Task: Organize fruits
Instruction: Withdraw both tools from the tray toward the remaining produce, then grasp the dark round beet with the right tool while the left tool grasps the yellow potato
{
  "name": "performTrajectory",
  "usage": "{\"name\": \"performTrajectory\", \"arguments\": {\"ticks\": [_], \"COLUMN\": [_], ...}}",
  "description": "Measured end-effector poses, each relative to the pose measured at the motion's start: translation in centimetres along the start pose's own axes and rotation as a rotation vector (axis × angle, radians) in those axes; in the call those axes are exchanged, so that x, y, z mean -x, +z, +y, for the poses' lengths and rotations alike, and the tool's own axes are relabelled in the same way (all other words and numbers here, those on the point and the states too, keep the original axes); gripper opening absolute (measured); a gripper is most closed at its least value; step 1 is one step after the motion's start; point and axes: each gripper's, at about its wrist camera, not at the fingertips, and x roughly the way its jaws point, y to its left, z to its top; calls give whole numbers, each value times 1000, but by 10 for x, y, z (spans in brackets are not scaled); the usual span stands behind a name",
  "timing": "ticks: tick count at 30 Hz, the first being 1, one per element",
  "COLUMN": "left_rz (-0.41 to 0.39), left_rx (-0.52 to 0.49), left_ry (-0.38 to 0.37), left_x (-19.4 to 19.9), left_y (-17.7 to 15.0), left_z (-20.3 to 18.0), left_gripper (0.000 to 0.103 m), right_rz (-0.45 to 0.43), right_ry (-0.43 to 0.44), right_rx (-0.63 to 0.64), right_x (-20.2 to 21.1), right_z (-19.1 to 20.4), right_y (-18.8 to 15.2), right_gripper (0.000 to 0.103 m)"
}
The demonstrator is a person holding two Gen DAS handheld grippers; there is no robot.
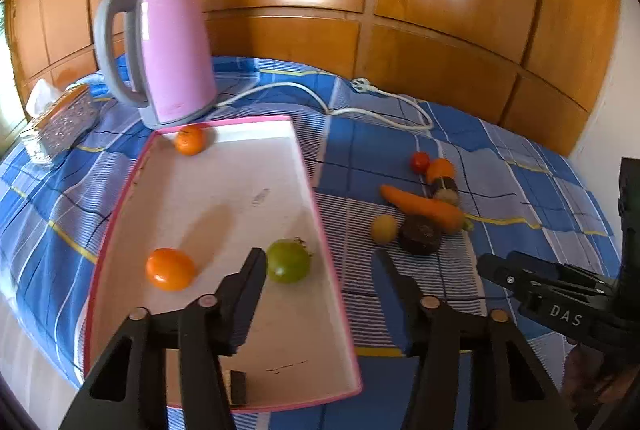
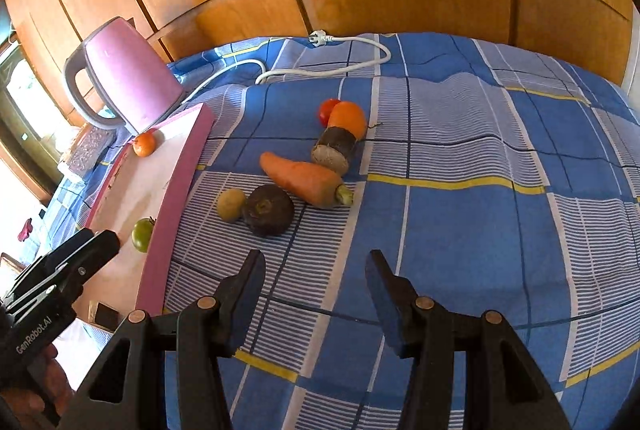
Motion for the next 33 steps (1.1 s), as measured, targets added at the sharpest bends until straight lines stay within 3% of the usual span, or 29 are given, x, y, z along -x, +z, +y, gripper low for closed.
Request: {"name": "performTrajectory", "arguments": {"ticks": [13, 25, 26, 33], "left_rz": [22, 37, 40, 53], "left_rx": [38, 36, 33, 1], "left_ry": [-17, -53, -62, -118], "left_x": [-9, -16, -17, -24], "left_y": [2, 4, 4, 8], "left_z": [7, 11, 11, -1], "left_gripper": [51, 51, 51, 50], "right_rz": [53, 61, 56, 59], "right_ry": [54, -7, -18, -18], "right_rx": [44, 104, 109, 56], "right_x": [-36, -71, -71, -62], "right_z": [22, 46, 46, 26], "right_y": [8, 25, 25, 20], "right_gripper": [50, 47, 43, 43]}}
